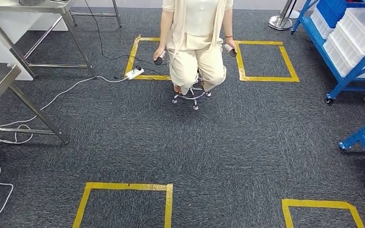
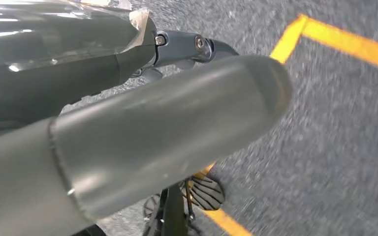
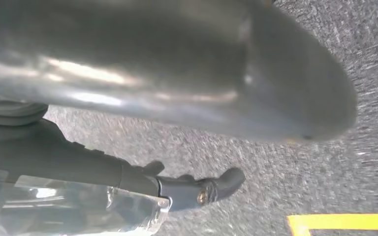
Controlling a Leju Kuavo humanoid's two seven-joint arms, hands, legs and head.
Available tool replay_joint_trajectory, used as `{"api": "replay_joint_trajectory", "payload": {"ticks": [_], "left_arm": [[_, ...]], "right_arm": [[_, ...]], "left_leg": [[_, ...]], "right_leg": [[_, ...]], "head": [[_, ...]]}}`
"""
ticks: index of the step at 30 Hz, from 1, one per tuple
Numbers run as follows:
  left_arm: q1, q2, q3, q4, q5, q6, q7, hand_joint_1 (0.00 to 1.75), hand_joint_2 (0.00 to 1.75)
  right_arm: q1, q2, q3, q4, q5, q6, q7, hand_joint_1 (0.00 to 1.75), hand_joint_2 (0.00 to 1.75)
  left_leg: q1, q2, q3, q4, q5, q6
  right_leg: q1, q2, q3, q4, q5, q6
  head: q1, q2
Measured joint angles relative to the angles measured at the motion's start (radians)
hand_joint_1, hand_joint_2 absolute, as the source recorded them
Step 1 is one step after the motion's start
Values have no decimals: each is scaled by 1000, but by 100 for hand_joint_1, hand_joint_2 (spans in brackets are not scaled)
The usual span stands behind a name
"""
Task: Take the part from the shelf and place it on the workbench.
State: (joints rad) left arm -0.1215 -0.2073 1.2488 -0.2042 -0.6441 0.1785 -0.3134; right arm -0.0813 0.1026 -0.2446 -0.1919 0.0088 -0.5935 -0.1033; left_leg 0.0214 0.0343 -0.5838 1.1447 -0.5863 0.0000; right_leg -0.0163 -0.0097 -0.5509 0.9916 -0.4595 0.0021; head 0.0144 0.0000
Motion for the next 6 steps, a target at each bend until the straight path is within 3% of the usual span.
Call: {"api": "replay_joint_trajectory", "payload": {"ticks": [2, 3, 4, 6], "left_arm": [[4, 0, -3, 0, -3, -1, -1, 0, 0], [4, 0, -5, 0, -4, -1, -1, 0, 0], [5, 0, -7, 0, -4, -1, -1, 0, 0], [5, 0, -9, 0, -5, -1, -1, 0, 0]], "right_arm": [[-1, 3, -3, 0, -2, 0, -1, 0, 0], [0, 4, -4, 0, -2, 0, -2, 0, 0], [1, 4, -5, 0, -4, 0, -2, 0, 0], [3, 4, -7, 0, -5, 0, -2, 0, 0]], "left_leg": [[1, -32, -55, 124, -60, -3], [1, -35, -70, 154, -65, -5], [3, -37, -67, 147, -47, -6], [8, -43, -36, 75, 7, -7]], "right_leg": [[3, 25, -3, 0, 2, -6], [4, 39, -3, 1, 3, -7], [5, 53, -1, 2, 3, -7], [4, 76, 1, 4, 3, -6]], "head": [[0, 0], [-1, 0], [-1, 0], [-1, 0]]}}
